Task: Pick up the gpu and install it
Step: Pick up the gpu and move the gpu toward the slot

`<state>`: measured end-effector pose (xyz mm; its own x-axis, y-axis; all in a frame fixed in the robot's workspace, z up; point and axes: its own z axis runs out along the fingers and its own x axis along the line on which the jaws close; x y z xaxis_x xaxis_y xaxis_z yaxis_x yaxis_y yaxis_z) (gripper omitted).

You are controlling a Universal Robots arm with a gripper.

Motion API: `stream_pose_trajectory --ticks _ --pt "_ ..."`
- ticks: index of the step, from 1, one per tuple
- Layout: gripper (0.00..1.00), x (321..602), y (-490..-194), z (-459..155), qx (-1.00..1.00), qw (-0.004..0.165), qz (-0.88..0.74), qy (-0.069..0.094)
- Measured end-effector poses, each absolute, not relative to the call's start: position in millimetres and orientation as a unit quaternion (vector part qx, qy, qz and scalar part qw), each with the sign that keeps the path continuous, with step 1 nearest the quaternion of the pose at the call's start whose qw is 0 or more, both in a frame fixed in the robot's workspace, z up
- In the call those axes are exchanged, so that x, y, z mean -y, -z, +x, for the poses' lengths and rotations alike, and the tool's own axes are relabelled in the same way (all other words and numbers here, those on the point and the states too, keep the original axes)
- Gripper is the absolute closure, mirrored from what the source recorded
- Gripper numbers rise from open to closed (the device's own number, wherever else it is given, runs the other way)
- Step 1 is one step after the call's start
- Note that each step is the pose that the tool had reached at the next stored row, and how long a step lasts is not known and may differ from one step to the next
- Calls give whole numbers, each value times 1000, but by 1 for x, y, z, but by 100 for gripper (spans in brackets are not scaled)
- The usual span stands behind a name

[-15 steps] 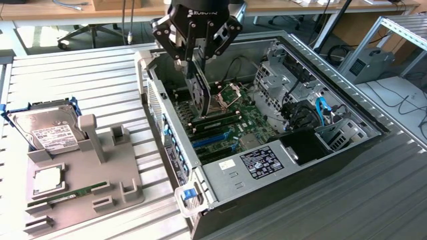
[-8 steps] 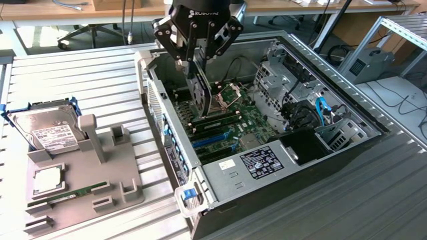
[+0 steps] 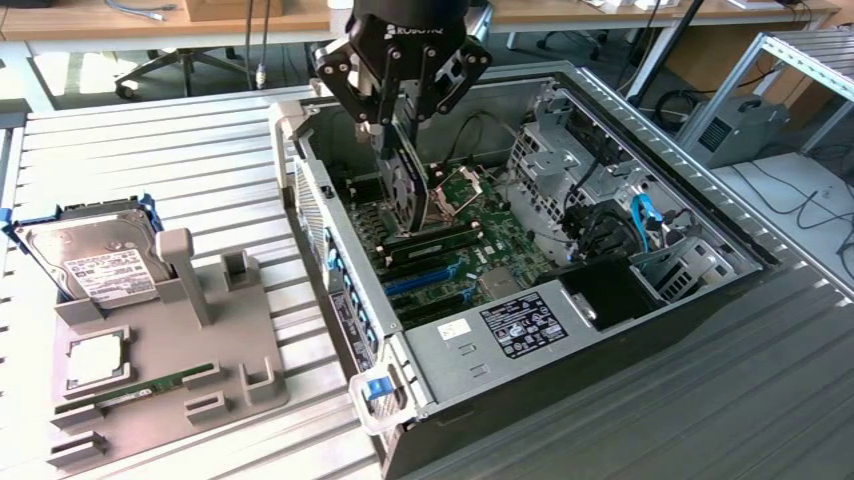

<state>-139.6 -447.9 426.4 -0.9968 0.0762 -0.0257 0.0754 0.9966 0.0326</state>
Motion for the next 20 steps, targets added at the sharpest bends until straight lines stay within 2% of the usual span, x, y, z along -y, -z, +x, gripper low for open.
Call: stream_pose_trajectory --ticks 20 --pt "73 448 -424 -134 -999 13 38 -16"
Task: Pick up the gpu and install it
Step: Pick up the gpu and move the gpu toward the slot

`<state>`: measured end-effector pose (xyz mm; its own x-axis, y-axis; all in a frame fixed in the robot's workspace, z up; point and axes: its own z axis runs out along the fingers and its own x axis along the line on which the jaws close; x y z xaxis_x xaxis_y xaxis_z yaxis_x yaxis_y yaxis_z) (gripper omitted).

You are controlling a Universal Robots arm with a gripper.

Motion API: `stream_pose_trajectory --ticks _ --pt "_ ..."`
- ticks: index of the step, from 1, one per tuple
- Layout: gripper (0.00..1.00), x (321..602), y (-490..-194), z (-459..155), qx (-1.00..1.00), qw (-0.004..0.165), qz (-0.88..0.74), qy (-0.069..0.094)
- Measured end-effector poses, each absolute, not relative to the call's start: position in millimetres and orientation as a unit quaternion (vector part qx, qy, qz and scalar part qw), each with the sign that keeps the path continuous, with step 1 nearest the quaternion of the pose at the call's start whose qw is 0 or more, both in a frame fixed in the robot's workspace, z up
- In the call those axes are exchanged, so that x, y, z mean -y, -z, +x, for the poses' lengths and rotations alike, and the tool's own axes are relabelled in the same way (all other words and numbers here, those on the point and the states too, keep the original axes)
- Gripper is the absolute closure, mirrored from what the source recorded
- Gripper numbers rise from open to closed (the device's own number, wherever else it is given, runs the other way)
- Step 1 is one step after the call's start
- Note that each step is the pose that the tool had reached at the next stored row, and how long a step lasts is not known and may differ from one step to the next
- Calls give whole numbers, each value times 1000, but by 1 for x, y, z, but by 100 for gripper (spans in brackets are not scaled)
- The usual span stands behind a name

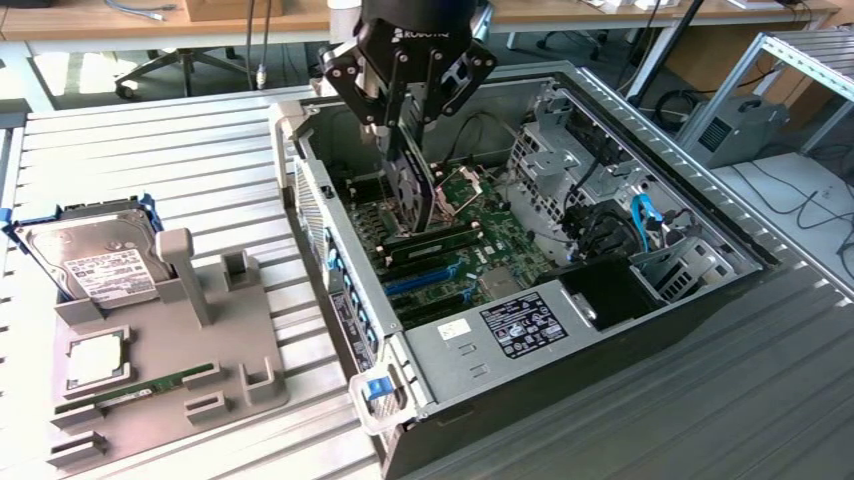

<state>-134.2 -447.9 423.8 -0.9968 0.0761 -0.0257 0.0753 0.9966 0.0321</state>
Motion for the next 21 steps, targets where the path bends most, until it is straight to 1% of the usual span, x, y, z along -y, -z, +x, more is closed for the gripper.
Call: stream_pose_trajectory --ticks 21 --pt "73 448 -421 -125 -999 13 38 -15"
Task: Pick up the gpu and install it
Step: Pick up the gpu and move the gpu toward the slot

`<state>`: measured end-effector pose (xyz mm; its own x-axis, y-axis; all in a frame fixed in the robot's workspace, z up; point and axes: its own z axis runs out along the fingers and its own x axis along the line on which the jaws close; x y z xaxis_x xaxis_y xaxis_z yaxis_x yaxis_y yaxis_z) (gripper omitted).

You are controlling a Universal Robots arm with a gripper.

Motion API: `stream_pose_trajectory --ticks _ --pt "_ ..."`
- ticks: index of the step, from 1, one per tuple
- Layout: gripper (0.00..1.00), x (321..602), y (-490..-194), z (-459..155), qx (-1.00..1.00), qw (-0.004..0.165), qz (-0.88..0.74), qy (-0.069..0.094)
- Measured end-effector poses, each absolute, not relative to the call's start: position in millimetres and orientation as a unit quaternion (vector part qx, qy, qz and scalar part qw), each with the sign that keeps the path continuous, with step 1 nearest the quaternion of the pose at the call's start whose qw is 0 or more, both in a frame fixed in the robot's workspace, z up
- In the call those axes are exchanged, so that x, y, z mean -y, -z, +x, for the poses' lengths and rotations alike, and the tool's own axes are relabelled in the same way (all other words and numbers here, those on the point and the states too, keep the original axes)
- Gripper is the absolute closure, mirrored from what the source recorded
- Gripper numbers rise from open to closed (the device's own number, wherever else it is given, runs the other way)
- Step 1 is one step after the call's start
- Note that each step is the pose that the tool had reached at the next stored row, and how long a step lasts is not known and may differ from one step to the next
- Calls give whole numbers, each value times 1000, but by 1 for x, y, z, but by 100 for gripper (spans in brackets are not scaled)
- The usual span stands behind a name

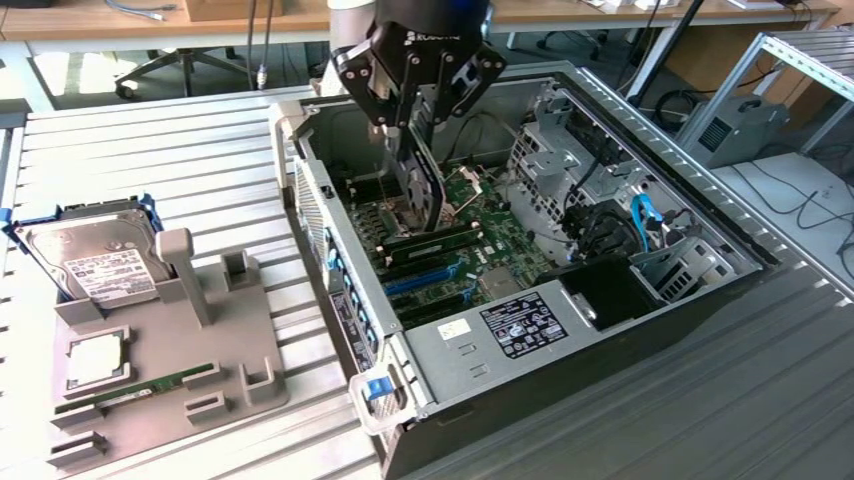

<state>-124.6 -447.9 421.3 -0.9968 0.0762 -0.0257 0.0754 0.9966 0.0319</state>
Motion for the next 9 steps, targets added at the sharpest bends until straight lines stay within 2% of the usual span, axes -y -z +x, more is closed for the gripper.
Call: stream_pose_trajectory --ticks 9 --pt "73 448 -420 -120 -999 13 38 -15"
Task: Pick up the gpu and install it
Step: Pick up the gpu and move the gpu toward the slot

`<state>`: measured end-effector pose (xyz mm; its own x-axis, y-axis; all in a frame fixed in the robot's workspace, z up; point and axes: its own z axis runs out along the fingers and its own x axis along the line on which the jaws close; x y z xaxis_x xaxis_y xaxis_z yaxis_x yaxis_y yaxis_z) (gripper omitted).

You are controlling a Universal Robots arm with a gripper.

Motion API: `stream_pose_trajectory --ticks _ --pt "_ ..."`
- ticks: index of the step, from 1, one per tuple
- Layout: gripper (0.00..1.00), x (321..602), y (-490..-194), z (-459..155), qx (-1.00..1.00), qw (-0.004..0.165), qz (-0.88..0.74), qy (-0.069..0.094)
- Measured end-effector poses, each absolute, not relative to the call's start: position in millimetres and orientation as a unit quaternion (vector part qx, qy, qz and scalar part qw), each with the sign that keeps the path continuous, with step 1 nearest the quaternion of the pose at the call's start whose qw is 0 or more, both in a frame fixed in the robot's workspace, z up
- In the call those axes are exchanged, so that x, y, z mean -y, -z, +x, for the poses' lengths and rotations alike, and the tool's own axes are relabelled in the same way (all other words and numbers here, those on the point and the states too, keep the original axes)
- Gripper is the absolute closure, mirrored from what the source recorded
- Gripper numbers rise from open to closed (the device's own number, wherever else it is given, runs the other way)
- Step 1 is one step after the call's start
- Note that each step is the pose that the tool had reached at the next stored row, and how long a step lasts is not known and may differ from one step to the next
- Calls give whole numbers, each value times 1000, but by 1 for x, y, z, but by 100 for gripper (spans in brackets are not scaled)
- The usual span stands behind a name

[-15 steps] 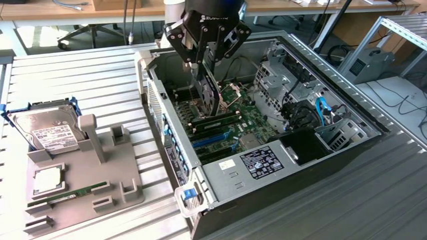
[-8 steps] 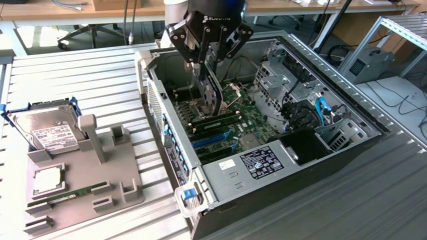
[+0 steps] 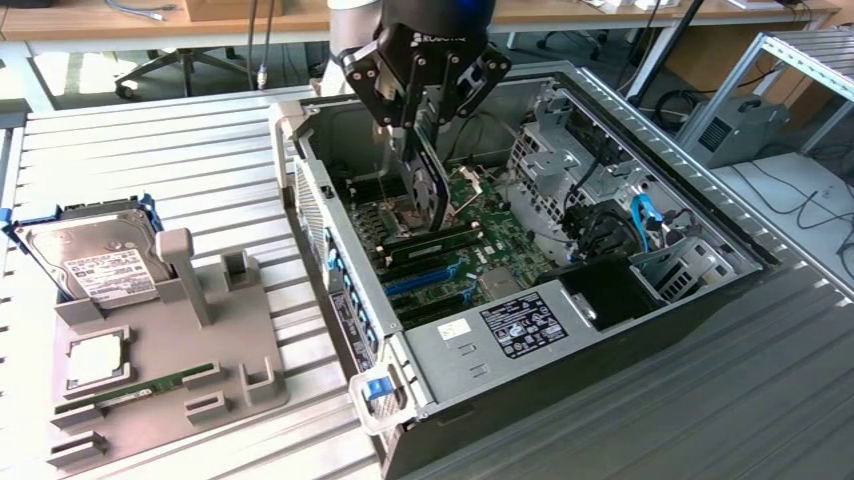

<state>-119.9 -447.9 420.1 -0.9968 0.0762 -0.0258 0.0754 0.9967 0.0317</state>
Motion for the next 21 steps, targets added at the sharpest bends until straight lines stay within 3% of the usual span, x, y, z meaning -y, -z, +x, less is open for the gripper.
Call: stream_pose_trajectory --ticks 21 --pt "73 448 -418 -109 -999 13 38 -15"
